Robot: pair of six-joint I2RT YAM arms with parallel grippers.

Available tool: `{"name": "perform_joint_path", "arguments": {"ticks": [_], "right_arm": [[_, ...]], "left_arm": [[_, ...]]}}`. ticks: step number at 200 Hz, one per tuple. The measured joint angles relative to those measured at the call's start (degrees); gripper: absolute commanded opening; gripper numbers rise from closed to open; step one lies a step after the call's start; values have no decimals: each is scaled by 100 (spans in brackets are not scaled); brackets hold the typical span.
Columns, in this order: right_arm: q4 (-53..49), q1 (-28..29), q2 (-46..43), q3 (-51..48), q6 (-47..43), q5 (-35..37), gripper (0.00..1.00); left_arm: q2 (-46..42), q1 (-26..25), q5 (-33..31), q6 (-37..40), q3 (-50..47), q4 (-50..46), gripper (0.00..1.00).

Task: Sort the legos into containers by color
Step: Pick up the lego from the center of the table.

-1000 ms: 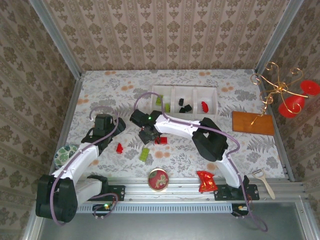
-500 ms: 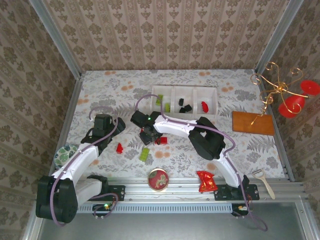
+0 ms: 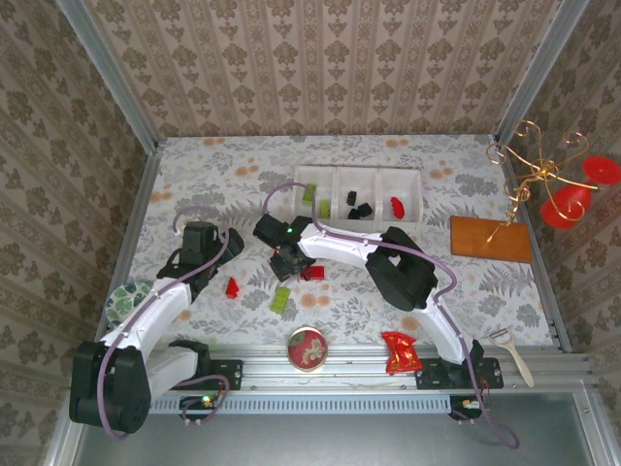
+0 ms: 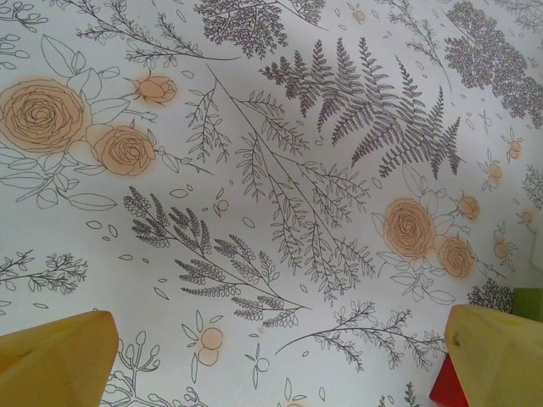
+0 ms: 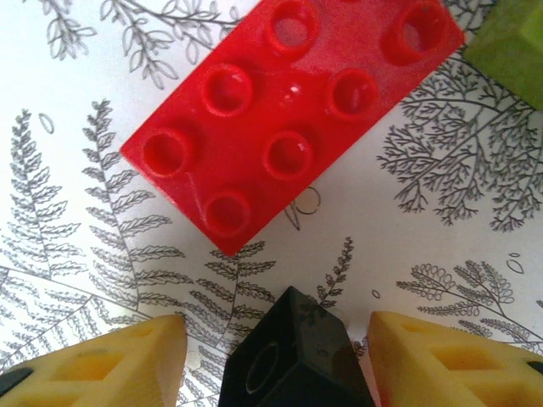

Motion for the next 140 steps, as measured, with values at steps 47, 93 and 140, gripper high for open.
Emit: {"name": "perform_joint_path", "arguments": {"ticks": [47, 93, 140], "right_arm": [[-68, -201, 0, -15, 396, 85, 61], [-11, -240, -17, -72, 562, 13, 54], [46, -247, -66, -166, 621, 15, 45]], "left_arm": [[2, 4, 31, 0, 0, 4, 100], [55, 4, 81, 0, 0, 94, 100], [63, 4, 107, 0, 0, 125, 100]]}}
